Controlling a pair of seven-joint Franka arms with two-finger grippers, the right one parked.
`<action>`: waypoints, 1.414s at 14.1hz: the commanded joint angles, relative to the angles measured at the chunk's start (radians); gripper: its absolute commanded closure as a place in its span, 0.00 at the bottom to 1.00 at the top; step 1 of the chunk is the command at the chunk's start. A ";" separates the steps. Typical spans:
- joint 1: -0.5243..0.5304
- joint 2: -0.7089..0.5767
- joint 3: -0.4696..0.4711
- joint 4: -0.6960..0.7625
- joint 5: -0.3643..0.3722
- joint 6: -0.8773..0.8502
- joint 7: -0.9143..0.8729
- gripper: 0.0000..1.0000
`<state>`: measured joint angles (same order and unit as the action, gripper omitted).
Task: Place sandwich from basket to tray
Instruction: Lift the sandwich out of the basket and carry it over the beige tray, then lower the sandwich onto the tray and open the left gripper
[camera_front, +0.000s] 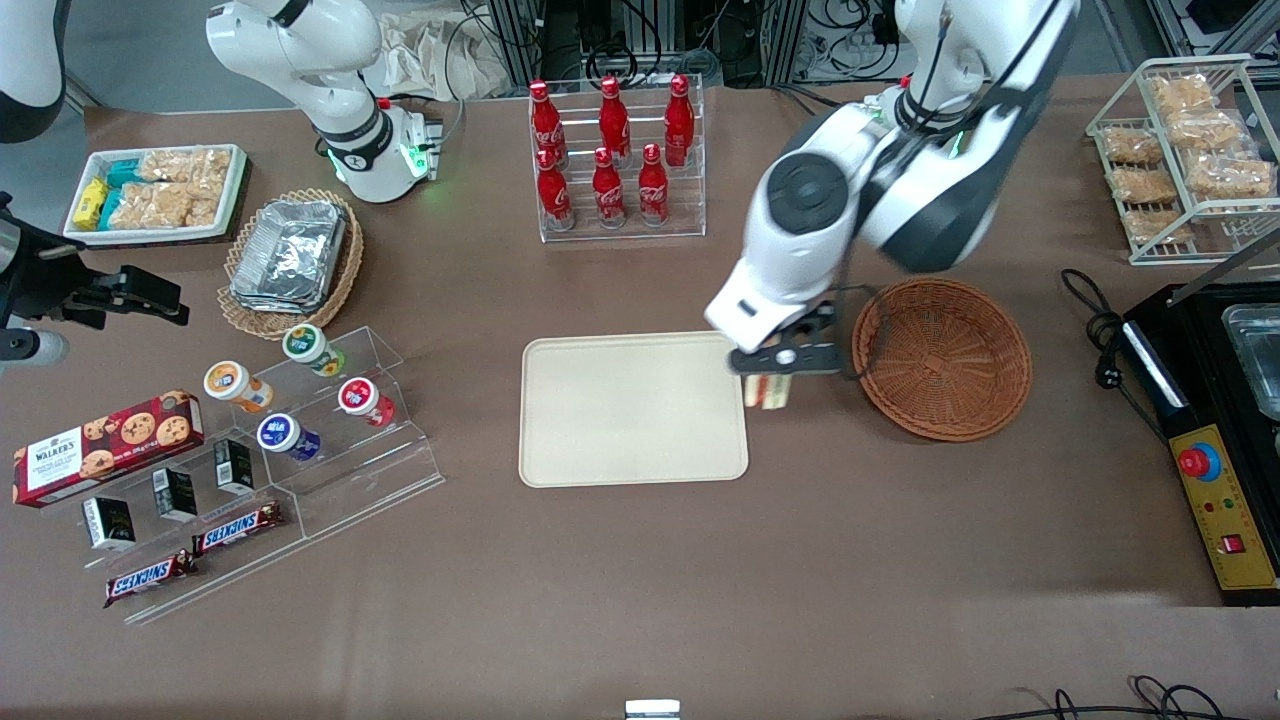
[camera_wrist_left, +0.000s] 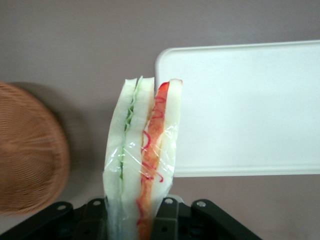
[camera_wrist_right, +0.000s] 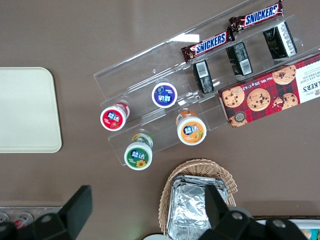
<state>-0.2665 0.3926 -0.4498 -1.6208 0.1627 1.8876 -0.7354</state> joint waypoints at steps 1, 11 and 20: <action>-0.005 0.118 0.003 0.036 0.024 0.080 -0.027 1.00; -0.022 0.314 0.008 0.041 0.058 0.271 -0.030 1.00; -0.017 0.305 0.008 0.062 0.058 0.269 -0.056 0.00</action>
<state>-0.2806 0.7007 -0.4412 -1.5896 0.2049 2.1664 -0.7559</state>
